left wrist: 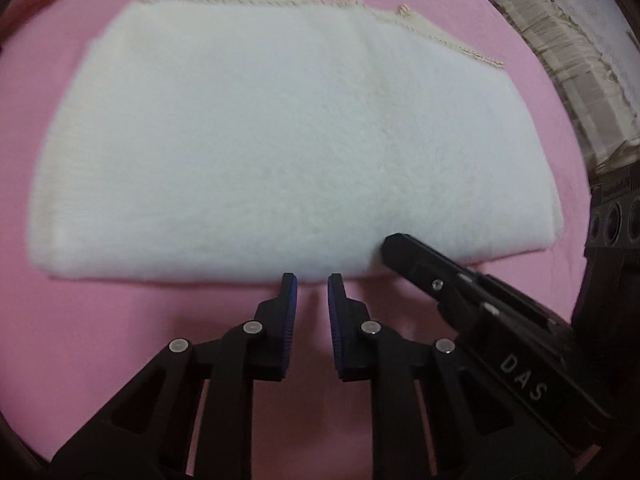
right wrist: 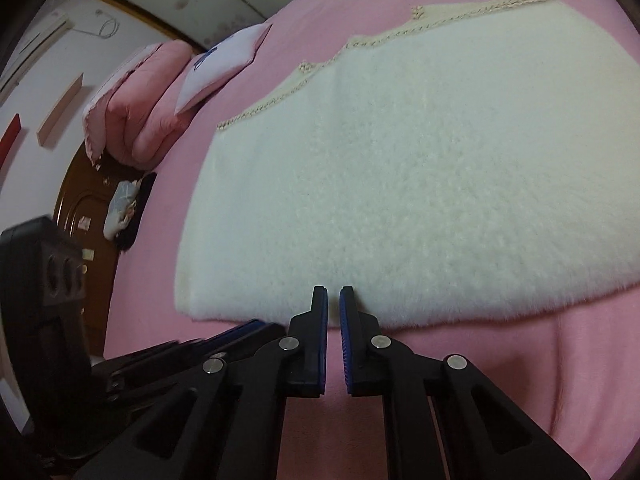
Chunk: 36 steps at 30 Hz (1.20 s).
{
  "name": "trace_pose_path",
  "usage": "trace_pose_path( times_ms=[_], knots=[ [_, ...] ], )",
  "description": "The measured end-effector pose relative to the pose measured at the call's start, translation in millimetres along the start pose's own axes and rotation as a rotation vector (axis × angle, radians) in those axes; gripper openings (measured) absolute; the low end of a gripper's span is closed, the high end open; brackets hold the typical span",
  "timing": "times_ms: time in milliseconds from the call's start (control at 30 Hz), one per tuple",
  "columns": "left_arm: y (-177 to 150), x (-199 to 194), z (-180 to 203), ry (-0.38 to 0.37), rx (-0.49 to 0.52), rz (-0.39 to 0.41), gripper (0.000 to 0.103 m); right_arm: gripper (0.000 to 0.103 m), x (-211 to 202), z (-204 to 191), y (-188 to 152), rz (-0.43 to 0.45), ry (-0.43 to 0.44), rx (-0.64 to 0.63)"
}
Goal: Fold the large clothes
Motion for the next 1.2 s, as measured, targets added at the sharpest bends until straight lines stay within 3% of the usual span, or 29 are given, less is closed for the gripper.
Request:
trace_pose_path(
  times_ms=[167,233,300,500,567,667,800,833,900,1000,1100,1200],
  knots=[
    [10,41,-18,0.000,-0.134,-0.038,0.011,0.000,21,23,28,-0.057,0.013,0.012],
    [14,40,-31,0.011,-0.177,-0.017,0.001,0.000,25,28,41,-0.054,-0.013,-0.028],
    [15,34,-48,-0.007,-0.244,0.016,0.001,0.000,23,40,55,-0.037,-0.043,-0.060],
    [10,2,-130,0.156,-0.352,0.131,0.001,0.000,-29,132,99,0.096,-0.288,0.019],
    [9,-7,-155,0.179,-0.405,0.159,0.001,0.000,-58,172,111,0.160,-0.460,0.021],
    [14,-18,-176,0.216,-0.445,0.193,0.001,0.000,-87,212,123,0.203,-0.575,0.081],
    [11,-23,-154,0.275,-0.426,0.228,0.001,0.000,-84,200,129,0.196,-0.531,0.059],
    [10,-26,-136,0.249,-0.384,0.245,0.001,0.000,-82,186,121,0.209,-0.467,0.055],
    [13,-39,-108,0.116,-0.303,0.263,0.001,0.000,-74,149,107,0.233,-0.306,0.065],
    [20,-29,-50,-0.129,-0.205,0.210,0.001,0.000,-39,104,91,0.153,-0.103,0.066],
    [30,-3,-4,-0.166,-0.066,0.219,0.001,0.000,5,76,76,0.039,0.005,0.058],
    [39,24,-1,-0.201,-0.085,0.206,0.001,0.000,33,66,73,0.015,0.035,0.111]
  ],
)
Point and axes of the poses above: each gripper's, at about its wrist camera, not at the fingertips, and x roughly the way its jaws point, z to its right, y to its top, the point moved 3 cm from there along x, roughly the way its jaws point, and after that the axes turned 13 degrees about z, right-handed, at the moved point
